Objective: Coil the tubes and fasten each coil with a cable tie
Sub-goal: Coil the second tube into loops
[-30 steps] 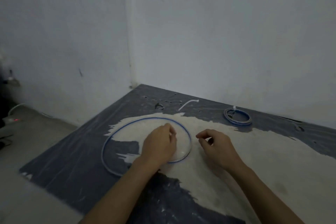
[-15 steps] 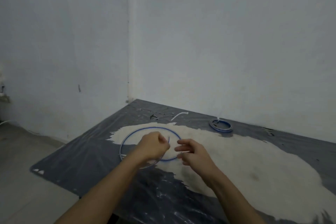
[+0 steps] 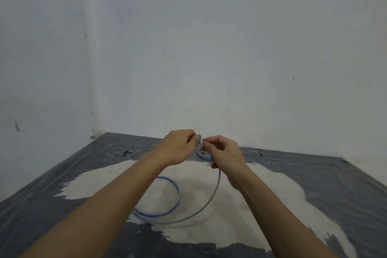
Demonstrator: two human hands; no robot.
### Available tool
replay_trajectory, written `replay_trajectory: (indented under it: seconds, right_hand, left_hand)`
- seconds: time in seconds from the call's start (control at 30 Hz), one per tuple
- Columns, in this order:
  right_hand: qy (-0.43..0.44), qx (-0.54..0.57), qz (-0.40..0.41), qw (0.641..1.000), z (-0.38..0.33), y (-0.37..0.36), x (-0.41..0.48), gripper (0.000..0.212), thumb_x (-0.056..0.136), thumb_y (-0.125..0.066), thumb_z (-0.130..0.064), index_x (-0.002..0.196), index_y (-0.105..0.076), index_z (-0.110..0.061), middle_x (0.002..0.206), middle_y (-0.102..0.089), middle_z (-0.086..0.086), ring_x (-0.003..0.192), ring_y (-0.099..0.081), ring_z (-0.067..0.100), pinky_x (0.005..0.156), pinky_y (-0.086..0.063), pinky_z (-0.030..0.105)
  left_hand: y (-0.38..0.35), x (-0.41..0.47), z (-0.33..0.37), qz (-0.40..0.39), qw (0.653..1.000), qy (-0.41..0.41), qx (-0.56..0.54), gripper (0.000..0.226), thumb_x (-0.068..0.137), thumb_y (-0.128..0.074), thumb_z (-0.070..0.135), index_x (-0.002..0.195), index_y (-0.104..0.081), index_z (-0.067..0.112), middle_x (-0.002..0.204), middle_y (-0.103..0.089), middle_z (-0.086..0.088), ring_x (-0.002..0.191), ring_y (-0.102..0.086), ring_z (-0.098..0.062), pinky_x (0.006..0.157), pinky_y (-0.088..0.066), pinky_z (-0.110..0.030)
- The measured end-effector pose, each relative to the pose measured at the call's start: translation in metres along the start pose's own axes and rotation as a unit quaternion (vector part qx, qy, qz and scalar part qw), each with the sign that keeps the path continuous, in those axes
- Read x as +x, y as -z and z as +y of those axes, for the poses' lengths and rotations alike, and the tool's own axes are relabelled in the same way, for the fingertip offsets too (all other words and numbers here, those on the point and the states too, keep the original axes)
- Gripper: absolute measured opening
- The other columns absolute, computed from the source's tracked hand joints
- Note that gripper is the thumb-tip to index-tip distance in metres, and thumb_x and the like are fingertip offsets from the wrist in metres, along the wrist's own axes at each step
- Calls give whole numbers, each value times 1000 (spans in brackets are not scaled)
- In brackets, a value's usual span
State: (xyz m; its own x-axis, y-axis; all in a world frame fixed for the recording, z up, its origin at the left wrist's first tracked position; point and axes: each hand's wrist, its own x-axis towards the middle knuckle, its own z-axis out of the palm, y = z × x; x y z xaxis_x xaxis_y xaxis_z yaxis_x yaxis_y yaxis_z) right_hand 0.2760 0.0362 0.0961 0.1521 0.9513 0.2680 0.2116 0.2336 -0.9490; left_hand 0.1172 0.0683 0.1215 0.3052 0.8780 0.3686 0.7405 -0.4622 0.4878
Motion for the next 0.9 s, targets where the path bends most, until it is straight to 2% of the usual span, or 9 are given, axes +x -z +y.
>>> replay_trajectory:
  seconds: [0.13,0.23,0.33,0.43,0.53,0.6,0.67,0.8,0.9]
  right_hand:
    - [42,-50,-1,998,5,22,12,9,90,-71,-20,96,-73,-14,82,-76,6,65,-63,7,50,-45,18]
    - [27,-124,-53,990,17,39,16,9,90,-69,-15,95,-73,-9,77,-71,6,64,-61,9,55,-51,24]
    - [-9,-120,-78,990,29,54,20,12,92,-67,-13,100,-70,-4,75,-66,4,63,-59,8,57,-54,26]
    - [-1,-88,-22,996,33,59,27,11,92,-69,-15,98,-67,-6,76,-60,3,63,-55,11,54,-52,26]
    - [23,-58,74,995,31,56,38,8,91,-71,-17,89,-69,-10,77,-63,1,64,-55,14,51,-47,28]
    - [31,-64,114,991,30,54,46,7,89,-75,-18,84,-71,-13,75,-67,0,66,-57,15,53,-45,29]
    - [27,-69,121,990,31,49,51,7,87,-77,-19,84,-73,-14,75,-69,1,65,-58,13,55,-45,27]
    - [16,-46,69,996,37,41,50,17,85,-78,-24,87,-71,-8,70,-69,0,51,-54,3,46,-41,18]
    - [-25,-36,22,999,48,50,44,28,83,-81,-26,94,-66,-5,70,-64,0,53,-50,9,47,-40,22]
  left_hand:
    - [-4,15,11,-10,996,25,-79,32,101,-42,37,100,-69,19,82,-60,1,69,-51,-15,59,-41,-28]
    - [-4,27,0,22,984,94,-148,33,102,-38,35,105,-66,17,98,-61,0,81,-57,-21,73,-46,-32]
    - [0,34,-16,85,957,160,-227,32,102,-36,32,105,-63,15,107,-58,6,75,-63,-21,62,-45,-28]
    - [6,33,-27,114,919,217,-308,33,102,-38,32,106,-63,11,100,-64,-2,69,-64,-22,62,-43,-29]
    - [13,29,-30,18,899,249,-359,26,96,-44,29,100,-63,11,80,-68,0,74,-70,-25,70,-43,-31]
    - [19,26,-23,-75,835,246,-487,21,92,-43,23,90,-60,11,65,-57,0,59,-61,-23,68,-48,-34]
    - [23,27,-15,-110,754,223,-608,24,96,-39,22,83,-57,13,58,-34,4,45,-35,-13,52,-46,-26]
    - [23,46,-6,-18,688,193,-700,31,104,-36,31,85,-56,15,52,-29,8,38,-21,-7,33,-22,-17]
    - [31,58,-10,74,660,203,-719,29,105,-34,26,90,-55,15,52,-40,7,37,-23,-7,32,-24,-17]
